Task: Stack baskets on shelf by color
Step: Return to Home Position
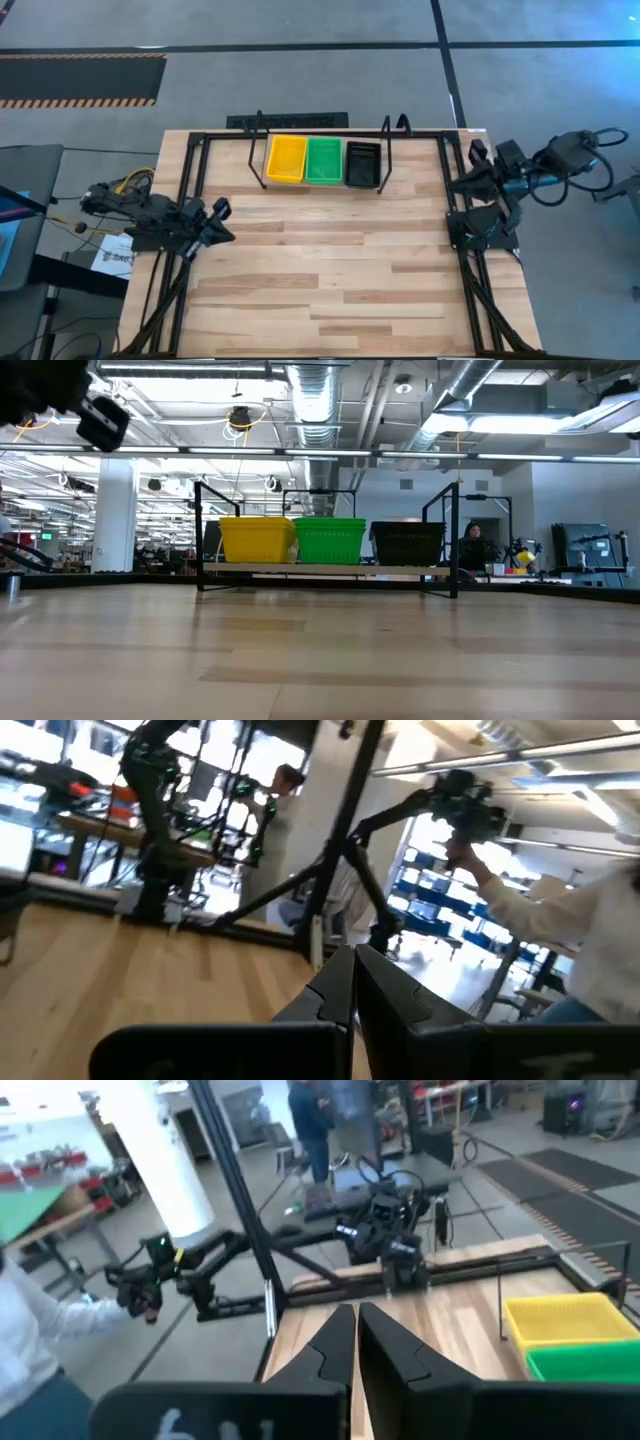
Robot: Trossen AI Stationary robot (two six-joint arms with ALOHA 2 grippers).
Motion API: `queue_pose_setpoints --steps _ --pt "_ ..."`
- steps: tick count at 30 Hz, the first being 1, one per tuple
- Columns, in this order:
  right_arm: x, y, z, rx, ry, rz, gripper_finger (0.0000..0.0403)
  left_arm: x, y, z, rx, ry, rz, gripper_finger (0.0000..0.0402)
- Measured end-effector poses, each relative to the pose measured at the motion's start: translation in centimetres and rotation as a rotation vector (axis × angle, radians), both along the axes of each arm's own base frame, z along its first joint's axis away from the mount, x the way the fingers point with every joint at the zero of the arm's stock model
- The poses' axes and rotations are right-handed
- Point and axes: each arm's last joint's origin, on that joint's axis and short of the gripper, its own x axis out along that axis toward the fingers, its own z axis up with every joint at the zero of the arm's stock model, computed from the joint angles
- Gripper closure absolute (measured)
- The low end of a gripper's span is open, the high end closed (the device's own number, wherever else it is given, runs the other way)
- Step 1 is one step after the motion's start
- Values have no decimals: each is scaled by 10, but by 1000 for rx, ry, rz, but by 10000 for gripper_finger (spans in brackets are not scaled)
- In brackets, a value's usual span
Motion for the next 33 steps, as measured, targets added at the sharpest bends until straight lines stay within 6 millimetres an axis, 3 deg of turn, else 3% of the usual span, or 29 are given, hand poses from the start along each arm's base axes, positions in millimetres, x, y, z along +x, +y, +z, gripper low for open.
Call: queue_pose_setpoints --steps 3,10,25,30,33 --pt "-3 0 -9 -20 -24 20 364 3 4 -7 -18 3 45 401" --pt "-16 -8 -33 -95 -166 41 362 3 10 0 49 -115 39 401" --pt "-37 -18 -137 -76 -295 166 362 5 12 -5 29 -45 56 401" --pt "-27 -11 -174 -87 -286 163 362 5 12 -5 20 -42 67 401" --pt "-23 -8 -177 -68 -291 187 362 5 13 -6 16 -36 83 401"
